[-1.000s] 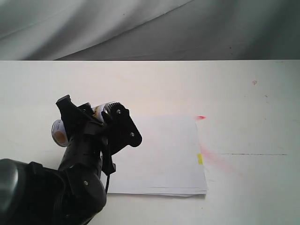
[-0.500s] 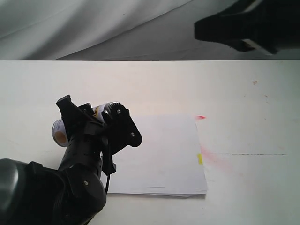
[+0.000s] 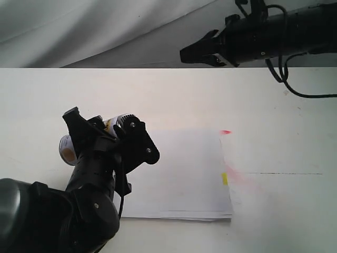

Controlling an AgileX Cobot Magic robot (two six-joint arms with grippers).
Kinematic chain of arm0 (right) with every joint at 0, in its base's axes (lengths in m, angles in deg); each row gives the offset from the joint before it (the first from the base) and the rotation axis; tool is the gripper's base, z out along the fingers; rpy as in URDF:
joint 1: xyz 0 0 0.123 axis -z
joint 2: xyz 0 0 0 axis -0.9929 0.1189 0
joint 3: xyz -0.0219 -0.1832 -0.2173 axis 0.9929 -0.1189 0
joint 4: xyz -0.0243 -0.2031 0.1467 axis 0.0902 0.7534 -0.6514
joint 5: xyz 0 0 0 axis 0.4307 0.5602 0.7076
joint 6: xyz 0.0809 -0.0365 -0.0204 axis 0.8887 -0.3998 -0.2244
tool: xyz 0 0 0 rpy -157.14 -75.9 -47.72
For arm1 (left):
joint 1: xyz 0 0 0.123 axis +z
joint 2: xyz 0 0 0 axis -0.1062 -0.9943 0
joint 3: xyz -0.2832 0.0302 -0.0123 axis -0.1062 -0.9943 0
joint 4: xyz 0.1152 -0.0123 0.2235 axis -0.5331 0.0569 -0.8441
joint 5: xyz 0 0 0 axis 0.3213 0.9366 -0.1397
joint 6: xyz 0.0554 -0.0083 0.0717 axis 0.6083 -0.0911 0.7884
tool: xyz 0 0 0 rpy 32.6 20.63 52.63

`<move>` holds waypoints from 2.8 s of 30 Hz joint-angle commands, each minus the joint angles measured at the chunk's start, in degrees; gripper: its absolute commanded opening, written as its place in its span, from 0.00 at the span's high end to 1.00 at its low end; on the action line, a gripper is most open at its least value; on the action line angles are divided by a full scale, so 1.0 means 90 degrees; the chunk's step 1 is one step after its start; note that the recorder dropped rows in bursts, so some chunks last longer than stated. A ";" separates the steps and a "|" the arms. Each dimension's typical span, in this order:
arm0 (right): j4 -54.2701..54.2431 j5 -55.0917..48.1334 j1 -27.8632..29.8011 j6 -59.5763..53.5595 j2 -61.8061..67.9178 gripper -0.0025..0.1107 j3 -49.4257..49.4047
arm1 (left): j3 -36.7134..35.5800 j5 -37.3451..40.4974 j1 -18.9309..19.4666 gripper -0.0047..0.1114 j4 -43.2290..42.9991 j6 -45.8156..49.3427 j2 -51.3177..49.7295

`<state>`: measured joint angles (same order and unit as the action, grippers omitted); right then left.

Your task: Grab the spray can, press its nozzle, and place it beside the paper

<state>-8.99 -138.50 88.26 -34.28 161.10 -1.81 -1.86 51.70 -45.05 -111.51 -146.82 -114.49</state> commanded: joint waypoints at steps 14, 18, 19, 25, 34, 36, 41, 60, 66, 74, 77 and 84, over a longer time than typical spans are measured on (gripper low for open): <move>-0.0130 -0.1908 0.0397 -0.0254 0.0732 0.98 -0.0093 | 0.0062 0.0333 -0.0026 0.96 -0.0394 0.1599 0.0031; -0.0209 -0.1908 0.0334 -0.0618 0.0706 0.98 -0.0637 | 0.0062 0.0333 -0.0026 0.96 -0.0394 0.1599 0.0031; -0.0311 -0.1908 0.0308 -0.0800 0.0691 0.98 -0.0884 | 0.0062 0.0333 -0.0026 0.96 -0.0394 0.1599 0.0031; -0.1716 -0.1613 -0.0113 -0.2478 0.0467 0.98 -0.2490 | 0.0062 0.0333 -0.0026 0.96 -0.0394 0.1599 0.0031; -0.2420 -0.0999 -0.0751 -0.2824 0.0441 0.98 -0.2773 | 0.0062 0.0333 -0.0026 0.96 -0.0394 0.1653 0.0031; -0.2458 -0.0917 -0.0762 -0.2824 0.0441 0.98 -0.2773 | 0.0062 0.0333 -0.0026 0.96 -0.0394 0.1653 0.0031; -0.2458 -0.0864 -0.0762 -0.2944 0.0441 0.98 -0.2773 | 0.0062 0.0333 -0.0026 0.96 -0.0394 0.1653 0.0031; -0.2458 -0.1036 -0.0803 -0.2742 0.0441 0.98 -0.2478 | 0.0062 0.0333 -0.0026 0.96 -0.0394 0.1653 0.0031; -0.2458 -0.1023 -0.0928 -0.2686 0.0441 0.98 -0.2478 | 0.0062 0.0333 -0.0026 0.96 -0.0394 0.1653 0.0031; -0.2458 -0.0370 -0.1495 -0.2692 0.0441 0.98 -0.2341 | 0.0062 0.0333 -0.0026 0.96 -0.0394 0.1747 0.0031; -0.2458 -0.0207 -0.1530 -0.2599 0.0441 0.98 -0.2183 | 0.0062 0.0333 -0.0026 0.96 -0.0394 0.1747 0.0031; -0.2458 -0.0323 -0.1530 -0.2586 0.0653 0.98 -0.2183 | 0.0062 0.0333 -0.0026 0.96 -0.0394 0.1747 0.0031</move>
<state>-30.96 -140.95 75.19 -57.88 166.26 -21.88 -1.86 54.18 -44.69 -110.17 -131.10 -114.63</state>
